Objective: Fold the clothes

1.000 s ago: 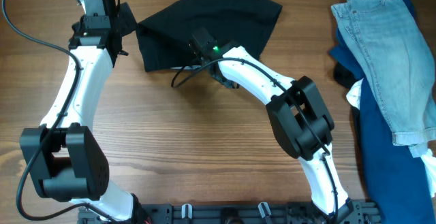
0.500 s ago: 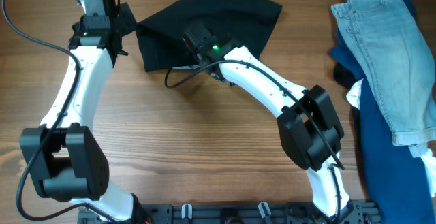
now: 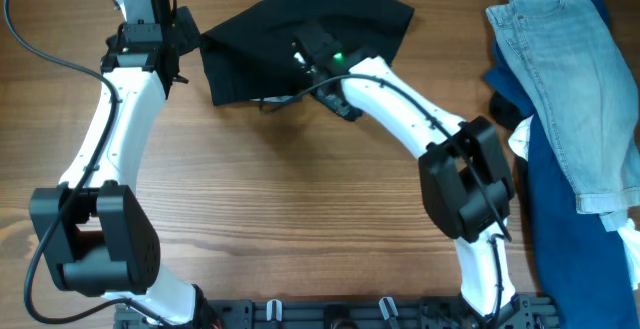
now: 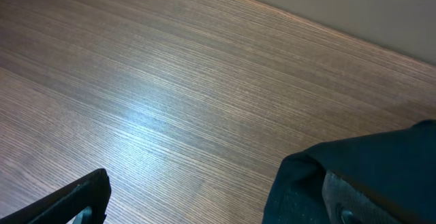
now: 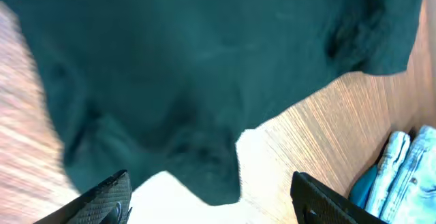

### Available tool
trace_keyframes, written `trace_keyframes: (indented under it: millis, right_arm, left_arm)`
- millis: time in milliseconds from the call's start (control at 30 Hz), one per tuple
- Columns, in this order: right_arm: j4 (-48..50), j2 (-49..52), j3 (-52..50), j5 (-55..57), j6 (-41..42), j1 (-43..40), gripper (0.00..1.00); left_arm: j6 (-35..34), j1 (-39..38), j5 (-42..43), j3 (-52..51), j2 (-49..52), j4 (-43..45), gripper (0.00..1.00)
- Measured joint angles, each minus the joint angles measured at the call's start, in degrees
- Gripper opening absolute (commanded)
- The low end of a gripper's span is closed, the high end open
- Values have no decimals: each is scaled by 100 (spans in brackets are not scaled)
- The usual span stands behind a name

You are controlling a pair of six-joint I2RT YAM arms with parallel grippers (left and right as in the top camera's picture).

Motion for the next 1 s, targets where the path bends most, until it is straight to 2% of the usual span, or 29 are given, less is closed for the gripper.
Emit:
trace_keyframes:
  millis: [333,400,433,467,700,733,767,800,1000]
  right_arm:
    - [-4,2,0,-417,-17,-7,79]
    - [-24,17,0,-433,-17,-2,75]
    - [-22,42,0,-431,-15,-2,65]
    - [-17,74,0,-424,-17,-2,62]
    - [85,518,-2,-188,-17,-81,62]
    - [85,627,-4,-164,-17,-155,57]
    - [83,651,-7,-160,-17,-205,22]
    - [83,651,-7,-146,-7,-247,4]
    - [-4,662,-7,105,81,-586,5]
  left_arm:
    - [0,0,-2,0,0,0,100]
    - [0,0,0,0,0,0,100]
    - [0,0,-2,0,0,0,100]
    - [-2,0,0,0,0,0,100]
    - [-2,0,-2,0,0,-26,100]
    - [0,0,-4,0,0,-50,100]
    - [0,0,-4,0,0,-76,100]
    - [0,0,-4,0,0,-85,100]
    - [0,0,-20,0,0,-90,100]
